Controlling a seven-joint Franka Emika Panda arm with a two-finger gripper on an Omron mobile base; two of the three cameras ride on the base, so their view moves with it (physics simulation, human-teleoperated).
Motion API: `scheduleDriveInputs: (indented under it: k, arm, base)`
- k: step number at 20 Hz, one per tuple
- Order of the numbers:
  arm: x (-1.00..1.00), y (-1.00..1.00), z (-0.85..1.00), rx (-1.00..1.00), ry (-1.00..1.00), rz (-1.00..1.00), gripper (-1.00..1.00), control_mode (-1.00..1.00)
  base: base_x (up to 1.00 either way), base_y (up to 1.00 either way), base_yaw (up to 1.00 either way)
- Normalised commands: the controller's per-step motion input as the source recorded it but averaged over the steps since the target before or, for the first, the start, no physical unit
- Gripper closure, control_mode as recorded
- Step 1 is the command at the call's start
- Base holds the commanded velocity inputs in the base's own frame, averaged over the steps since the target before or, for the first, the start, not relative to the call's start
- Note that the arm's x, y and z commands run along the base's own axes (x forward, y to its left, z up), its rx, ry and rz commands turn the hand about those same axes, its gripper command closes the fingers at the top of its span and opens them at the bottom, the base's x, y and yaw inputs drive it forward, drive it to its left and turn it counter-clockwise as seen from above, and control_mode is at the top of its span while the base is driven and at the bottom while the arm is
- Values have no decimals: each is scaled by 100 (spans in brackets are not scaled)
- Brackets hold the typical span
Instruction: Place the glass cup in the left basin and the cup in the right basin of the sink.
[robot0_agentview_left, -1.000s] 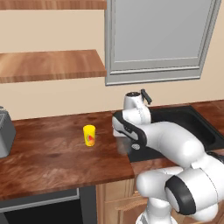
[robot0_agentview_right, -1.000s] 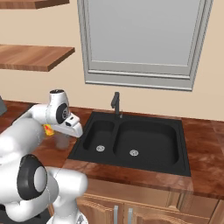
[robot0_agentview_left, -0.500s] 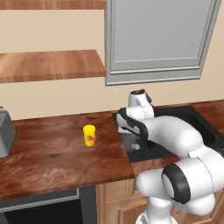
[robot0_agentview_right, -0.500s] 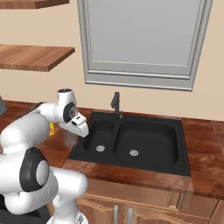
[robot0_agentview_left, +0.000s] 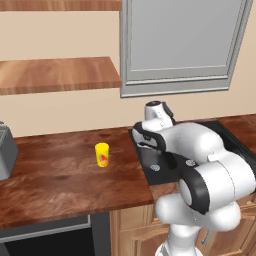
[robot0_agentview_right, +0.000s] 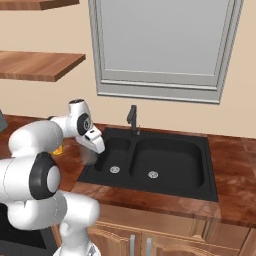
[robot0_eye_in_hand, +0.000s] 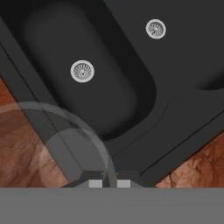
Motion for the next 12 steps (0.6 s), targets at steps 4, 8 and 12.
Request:
scheduleDriveInputs:
  k: [4, 8, 12]
  arm:
    - [32, -13, -1, -7, 0, -13, 100, -100]
    - [26, -17, -3, -4, 0, -14, 100, -100]
    - [17, -19, -6, 0, 0, -15, 100, -100]
  base:
    - [0, 0, 0]
    - [0, 0, 0]
    - [0, 0, 0]
